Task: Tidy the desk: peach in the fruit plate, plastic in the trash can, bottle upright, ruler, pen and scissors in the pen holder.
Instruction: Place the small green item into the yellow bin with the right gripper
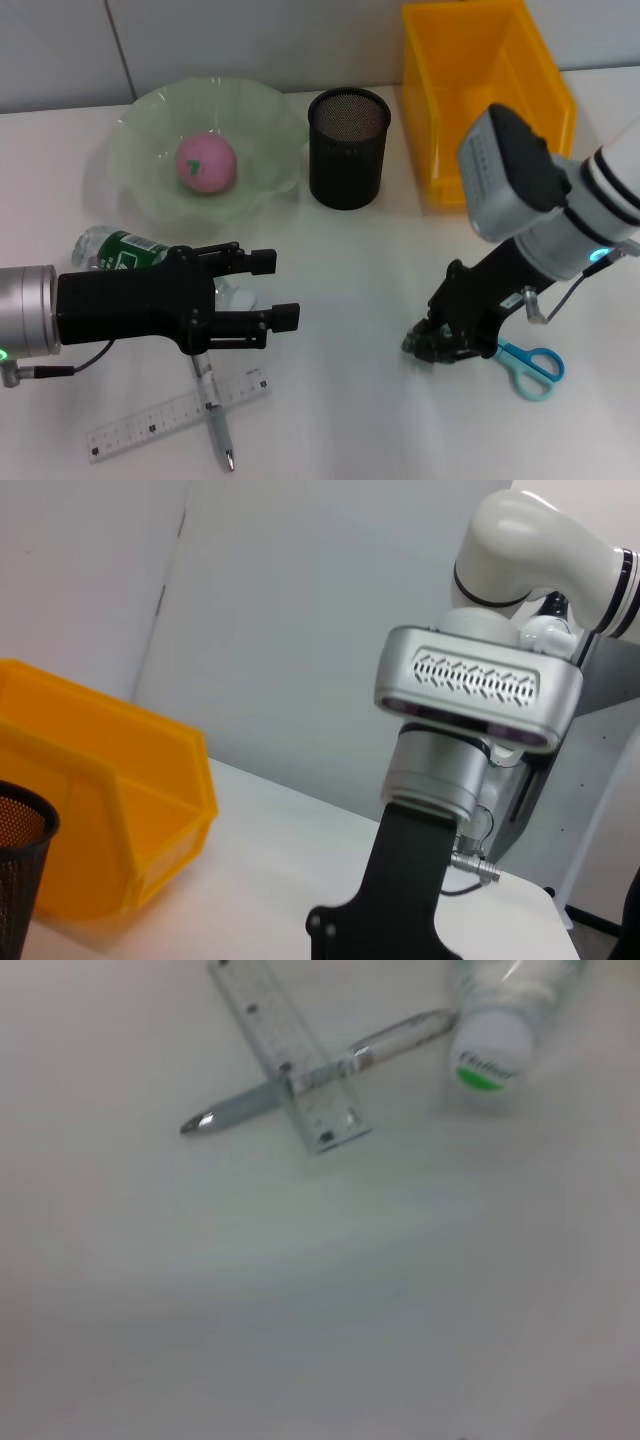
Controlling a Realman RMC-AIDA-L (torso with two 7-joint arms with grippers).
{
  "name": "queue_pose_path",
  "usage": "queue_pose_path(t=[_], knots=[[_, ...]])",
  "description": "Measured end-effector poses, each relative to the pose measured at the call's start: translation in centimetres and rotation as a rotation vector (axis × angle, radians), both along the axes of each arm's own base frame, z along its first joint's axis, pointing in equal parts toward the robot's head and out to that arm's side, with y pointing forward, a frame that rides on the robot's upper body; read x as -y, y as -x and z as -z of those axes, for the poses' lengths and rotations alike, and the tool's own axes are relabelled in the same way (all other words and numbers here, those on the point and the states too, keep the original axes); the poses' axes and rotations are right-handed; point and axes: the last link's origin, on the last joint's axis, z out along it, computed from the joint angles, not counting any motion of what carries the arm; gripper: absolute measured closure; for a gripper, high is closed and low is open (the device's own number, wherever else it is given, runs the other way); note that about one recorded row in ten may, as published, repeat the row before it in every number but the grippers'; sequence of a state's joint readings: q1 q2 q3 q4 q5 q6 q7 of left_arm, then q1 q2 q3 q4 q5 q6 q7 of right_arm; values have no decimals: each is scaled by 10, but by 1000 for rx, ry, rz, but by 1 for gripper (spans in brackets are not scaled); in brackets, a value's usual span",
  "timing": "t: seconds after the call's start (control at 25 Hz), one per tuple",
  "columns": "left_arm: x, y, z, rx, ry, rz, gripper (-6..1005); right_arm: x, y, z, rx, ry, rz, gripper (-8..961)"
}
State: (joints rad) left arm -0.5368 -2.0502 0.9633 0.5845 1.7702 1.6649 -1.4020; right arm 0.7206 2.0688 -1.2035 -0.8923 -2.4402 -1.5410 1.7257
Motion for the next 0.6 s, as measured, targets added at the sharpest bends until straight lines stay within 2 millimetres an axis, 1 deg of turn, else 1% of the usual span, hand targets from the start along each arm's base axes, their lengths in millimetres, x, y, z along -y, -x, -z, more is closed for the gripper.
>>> queue_pose_path(t=[0.04,0.08,0.12,0.24,0.28,0.32,0.4,0.52,0.56,0.6], knots=[[0,0,0,0,0,1,181,-1,1,-2,-10,-7,5,620],[0,0,0,0,0,2,181,-3,3,-9,-39,-28,20,641],[0,0,0,1,1,3,181,-3,3,-9,-39,-28,20,661],[0,-1,0,1,1,5,181,-6,6,-20,-93,-56,48,723],[0,-1,0,2,2,6,181,-9,8,-29,-137,-81,65,744],[0,-1,0,2,2,7,181,-9,8,-29,-137,-81,65,759],[0,-1,-1,2,1,9,181,-13,11,-40,-182,-125,81,788],[0,-1,-1,2,1,12,181,-21,13,-60,-252,-220,116,788],[0,-1,-1,2,1,13,181,-28,13,-77,-312,-302,142,788],[0,-1,-1,2,0,14,181,-28,13,-77,-312,-302,142,788]])
